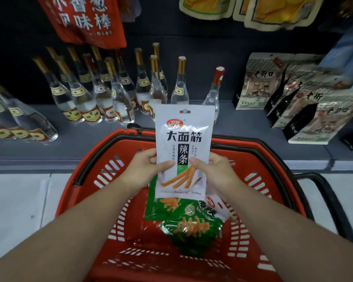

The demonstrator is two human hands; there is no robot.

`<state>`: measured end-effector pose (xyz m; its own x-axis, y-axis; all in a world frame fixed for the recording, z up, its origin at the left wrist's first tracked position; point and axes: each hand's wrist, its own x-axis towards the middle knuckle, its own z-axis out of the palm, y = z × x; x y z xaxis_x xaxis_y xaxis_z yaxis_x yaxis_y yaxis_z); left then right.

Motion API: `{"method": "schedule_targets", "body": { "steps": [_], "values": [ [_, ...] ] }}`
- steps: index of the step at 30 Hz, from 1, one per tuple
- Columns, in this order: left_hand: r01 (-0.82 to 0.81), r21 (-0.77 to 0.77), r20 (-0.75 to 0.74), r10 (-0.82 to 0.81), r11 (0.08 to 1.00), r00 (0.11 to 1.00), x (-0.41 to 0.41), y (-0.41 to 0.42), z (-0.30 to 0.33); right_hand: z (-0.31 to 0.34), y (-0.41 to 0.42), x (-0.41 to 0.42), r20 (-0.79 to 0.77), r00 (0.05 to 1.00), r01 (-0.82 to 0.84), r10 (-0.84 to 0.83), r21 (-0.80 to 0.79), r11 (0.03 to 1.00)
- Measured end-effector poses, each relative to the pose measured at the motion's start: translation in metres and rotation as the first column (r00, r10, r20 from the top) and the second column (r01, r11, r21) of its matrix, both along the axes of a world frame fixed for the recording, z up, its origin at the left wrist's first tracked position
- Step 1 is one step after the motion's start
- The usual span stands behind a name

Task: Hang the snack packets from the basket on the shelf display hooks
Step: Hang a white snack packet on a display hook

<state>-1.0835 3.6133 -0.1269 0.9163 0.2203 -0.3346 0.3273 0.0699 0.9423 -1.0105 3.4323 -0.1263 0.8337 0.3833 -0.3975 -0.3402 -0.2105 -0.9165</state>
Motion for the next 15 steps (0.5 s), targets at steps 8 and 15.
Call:
{"method": "schedule_targets", "body": {
  "steps": [8, 15],
  "values": [
    [-0.001, 0.014, 0.048, 0.000, 1.000, 0.999, -0.012, -0.015, 0.205, 0.209, -0.024, -0.004, 0.039, 0.998, -0.050, 0.051, -0.009, 0.999],
    [0.035, 0.016, 0.159, -0.037, 0.999, 0.987, -0.021, -0.032, 0.462, 0.466, -0.041, -0.022, 0.088, 0.996, -0.004, 0.003, 0.010, 1.000]
  ]
}}
